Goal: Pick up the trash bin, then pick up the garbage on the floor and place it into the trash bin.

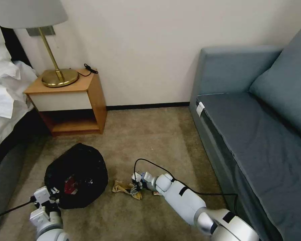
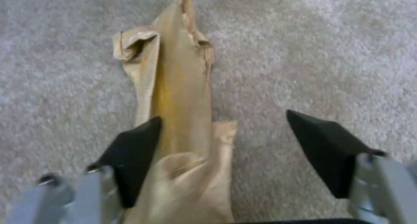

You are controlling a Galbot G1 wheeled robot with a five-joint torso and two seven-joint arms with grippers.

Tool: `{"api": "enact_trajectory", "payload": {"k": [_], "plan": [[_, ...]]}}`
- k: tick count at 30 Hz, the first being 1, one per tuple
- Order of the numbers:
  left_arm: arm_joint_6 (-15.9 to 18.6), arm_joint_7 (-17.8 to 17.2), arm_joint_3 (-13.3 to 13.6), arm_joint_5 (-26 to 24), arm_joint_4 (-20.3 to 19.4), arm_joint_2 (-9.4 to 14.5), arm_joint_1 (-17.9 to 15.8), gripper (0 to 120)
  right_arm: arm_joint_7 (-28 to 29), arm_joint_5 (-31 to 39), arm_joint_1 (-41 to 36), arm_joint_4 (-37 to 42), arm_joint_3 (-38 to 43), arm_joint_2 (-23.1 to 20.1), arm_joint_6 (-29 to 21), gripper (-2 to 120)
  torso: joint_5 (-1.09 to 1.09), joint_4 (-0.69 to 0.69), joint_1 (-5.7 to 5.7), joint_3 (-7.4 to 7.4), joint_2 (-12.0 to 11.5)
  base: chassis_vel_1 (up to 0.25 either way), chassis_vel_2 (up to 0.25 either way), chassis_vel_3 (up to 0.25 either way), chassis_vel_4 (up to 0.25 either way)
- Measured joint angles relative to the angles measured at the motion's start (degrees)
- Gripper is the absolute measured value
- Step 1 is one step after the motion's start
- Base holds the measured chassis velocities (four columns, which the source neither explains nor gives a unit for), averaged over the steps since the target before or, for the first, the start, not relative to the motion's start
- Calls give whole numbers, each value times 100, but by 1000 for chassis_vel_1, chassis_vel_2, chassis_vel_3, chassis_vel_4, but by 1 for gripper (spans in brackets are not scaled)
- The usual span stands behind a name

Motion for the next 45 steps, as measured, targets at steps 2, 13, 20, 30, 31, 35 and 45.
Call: {"api": "enact_trajectory", "payload": {"k": [2,13,20,30,31,35,45], "plan": [[0,0,0,-2,33,8,-27,2,3,-22,21,-78,43,-1,58,65,1,0,0,0,0,0,0,0,0],[2,0,27,-2,94,15,-121,2,51,-115,21,-194,301,-19,219,26,0,-1,0,0,0,0,0,0,0],[4,0,30,7,109,12,-122,2,95,-108,-22,-93,415,-26,236,3,-1,-1,0,0,0,0,0,0,0],[1,0,41,33,165,-10,-108,2,646,569,-85,225,664,-34,381,0,-1,-2,0,0,0,0,0,0,0],[1,1,45,42,168,-20,-114,2,780,871,-87,365,618,-34,396,0,-1,-2,0,0,0,0,0,0,0],[-6,2,55,90,181,-59,-126,2,1065,1628,-91,878,469,-33,404,0,-1,-1,0,0,0,0,0,0,0],[-13,3,59,115,110,-82,-112,2,1038,2978,-33,2803,-430,-32,135,0,-1,0,0,0,0,0,0,0,0]]}}
